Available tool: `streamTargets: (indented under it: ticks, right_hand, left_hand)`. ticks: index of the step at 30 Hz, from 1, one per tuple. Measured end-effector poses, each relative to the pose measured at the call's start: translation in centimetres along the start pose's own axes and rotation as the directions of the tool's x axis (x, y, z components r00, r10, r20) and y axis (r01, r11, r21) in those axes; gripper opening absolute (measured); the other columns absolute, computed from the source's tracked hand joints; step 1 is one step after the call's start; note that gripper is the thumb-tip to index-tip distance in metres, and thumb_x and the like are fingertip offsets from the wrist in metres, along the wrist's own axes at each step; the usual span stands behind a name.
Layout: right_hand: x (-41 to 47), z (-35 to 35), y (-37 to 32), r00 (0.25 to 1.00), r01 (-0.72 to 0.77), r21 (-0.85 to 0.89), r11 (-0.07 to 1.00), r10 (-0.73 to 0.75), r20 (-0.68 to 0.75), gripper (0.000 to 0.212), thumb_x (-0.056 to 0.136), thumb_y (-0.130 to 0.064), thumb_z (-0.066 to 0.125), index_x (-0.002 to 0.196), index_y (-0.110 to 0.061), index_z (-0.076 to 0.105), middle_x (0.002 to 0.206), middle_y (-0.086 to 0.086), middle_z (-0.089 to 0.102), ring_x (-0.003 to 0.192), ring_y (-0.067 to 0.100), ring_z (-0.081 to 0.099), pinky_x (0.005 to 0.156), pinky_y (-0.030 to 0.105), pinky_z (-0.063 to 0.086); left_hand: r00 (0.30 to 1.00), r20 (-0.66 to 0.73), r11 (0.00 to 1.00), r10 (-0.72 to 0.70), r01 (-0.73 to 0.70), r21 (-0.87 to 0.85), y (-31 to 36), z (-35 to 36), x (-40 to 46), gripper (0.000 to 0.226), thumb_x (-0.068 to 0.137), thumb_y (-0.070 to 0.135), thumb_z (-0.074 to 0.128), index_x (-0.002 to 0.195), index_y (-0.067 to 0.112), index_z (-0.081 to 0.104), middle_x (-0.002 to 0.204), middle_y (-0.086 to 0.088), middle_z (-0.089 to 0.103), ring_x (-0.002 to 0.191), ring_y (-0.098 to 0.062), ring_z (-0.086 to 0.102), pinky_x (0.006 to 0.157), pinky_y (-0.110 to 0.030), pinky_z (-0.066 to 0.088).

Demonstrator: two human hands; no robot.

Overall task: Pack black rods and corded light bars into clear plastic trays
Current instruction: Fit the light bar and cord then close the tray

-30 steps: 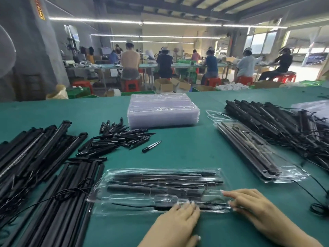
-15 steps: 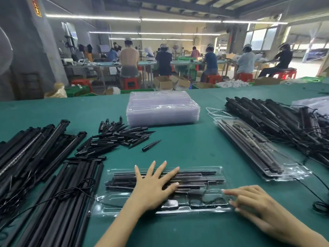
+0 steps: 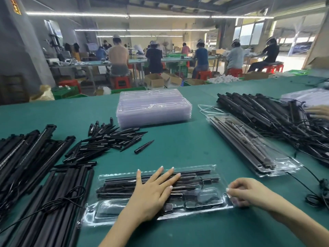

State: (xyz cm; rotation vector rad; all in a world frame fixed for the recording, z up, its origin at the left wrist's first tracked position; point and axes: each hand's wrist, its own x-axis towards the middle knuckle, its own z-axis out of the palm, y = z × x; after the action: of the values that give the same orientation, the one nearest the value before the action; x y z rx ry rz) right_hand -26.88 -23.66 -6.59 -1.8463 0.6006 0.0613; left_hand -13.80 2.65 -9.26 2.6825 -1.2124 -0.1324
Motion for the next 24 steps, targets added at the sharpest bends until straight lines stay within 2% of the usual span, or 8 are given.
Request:
streamTargets:
  ticks: [3,7,11,13,15,16,19,24]
  right_hand:
    - [0.0,-0.1,-0.1,0.99,-0.135,0.272,0.953,0.121,0.067,0.021,0.084,-0.009,0.069,0.097,0.006,0.062,0.07,0.015,0.071,0.059,0.02,0.069,0.051,0.024,0.053]
    - [0.0,0.1,-0.3,0.981,-0.193,0.414,0.89,0.164,0.105,0.039,0.068,-0.014,0.075,0.09,0.017,0.065,0.072,0.021,0.069,0.05,0.018,0.065,0.046,0.02,0.052]
    - [-0.1,0.1,-1.2,0.97,-0.218,0.359,0.908,0.161,0.182,0.032,0.068,-0.01,0.075,0.083,0.017,0.066,0.053,0.01,0.061,0.038,0.009,0.054,0.041,0.016,0.046]
    - [0.0,0.1,-1.5,0.963,-0.227,0.32,0.92,0.163,0.214,0.026,0.074,-0.006,0.073,0.084,0.017,0.066,0.051,0.009,0.061,0.038,0.009,0.054,0.042,0.016,0.047]
    - [-0.1,0.1,-1.8,0.958,-0.23,0.302,0.925,0.161,0.236,0.016,0.08,-0.003,0.069,0.075,0.012,0.067,0.049,0.007,0.06,0.037,0.008,0.05,0.042,0.017,0.046]
    - [-0.2,0.1,-1.9,0.954,-0.23,0.276,0.933,0.16,0.253,0.019,0.083,-0.002,0.067,0.067,0.008,0.067,0.046,0.004,0.058,0.037,0.008,0.048,0.044,0.018,0.045]
    - [-0.4,0.1,-1.8,0.945,-0.218,0.195,0.956,0.156,0.289,0.048,0.089,0.0,0.06,0.042,-0.008,0.063,0.04,-0.002,0.051,0.039,0.007,0.048,0.051,0.019,0.042]
    - [-0.3,0.7,-2.0,0.956,-0.231,0.144,0.962,0.198,0.217,0.018,0.09,0.001,0.06,0.073,0.006,0.06,0.037,-0.003,0.051,0.036,0.007,0.05,0.05,0.019,0.043]
  left_hand:
    - [1.0,-0.006,1.0,-0.001,0.001,-0.017,0.0,0.1,0.0,0.042,0.102,0.044,0.01,0.129,0.069,-0.011,0.145,0.043,-0.014,0.135,0.012,-0.021,0.111,-0.057,-0.017]
    - [1.0,-0.024,1.0,-0.004,0.004,-0.022,0.0,-0.1,0.0,0.044,0.102,0.044,0.01,0.129,0.069,-0.013,0.145,0.044,-0.013,0.135,0.014,-0.02,0.113,-0.056,-0.015]
    - [1.0,-0.029,0.999,-0.005,0.004,-0.032,0.2,-0.4,-0.2,0.044,0.102,0.043,0.01,0.131,0.067,-0.012,0.146,0.042,-0.011,0.136,0.013,-0.017,0.113,-0.055,-0.014]
    - [1.0,-0.025,0.999,-0.001,0.0,-0.035,0.3,-0.6,-0.3,0.044,0.102,0.043,0.011,0.131,0.067,-0.012,0.146,0.043,-0.011,0.137,0.013,-0.016,0.113,-0.055,-0.014]
    - [1.0,-0.025,0.999,0.004,-0.005,-0.033,0.3,-0.6,-0.4,0.044,0.102,0.043,0.011,0.13,0.067,-0.013,0.146,0.042,-0.011,0.136,0.013,-0.016,0.113,-0.055,-0.014]
    - [1.0,-0.029,1.0,0.005,-0.006,-0.031,0.3,-0.6,-0.5,0.044,0.102,0.043,0.011,0.13,0.067,-0.013,0.146,0.042,-0.011,0.136,0.014,-0.017,0.113,-0.055,-0.014]
    - [0.999,-0.044,0.999,0.008,-0.009,-0.034,0.2,-0.5,-0.6,0.044,0.102,0.043,0.011,0.13,0.067,-0.012,0.146,0.043,-0.011,0.136,0.014,-0.017,0.113,-0.055,-0.014]
    - [0.999,-0.048,0.999,0.013,-0.015,-0.037,0.1,-0.3,-0.6,0.043,0.102,0.044,0.01,0.129,0.069,-0.012,0.145,0.044,-0.01,0.137,0.014,-0.015,0.113,-0.055,-0.015]
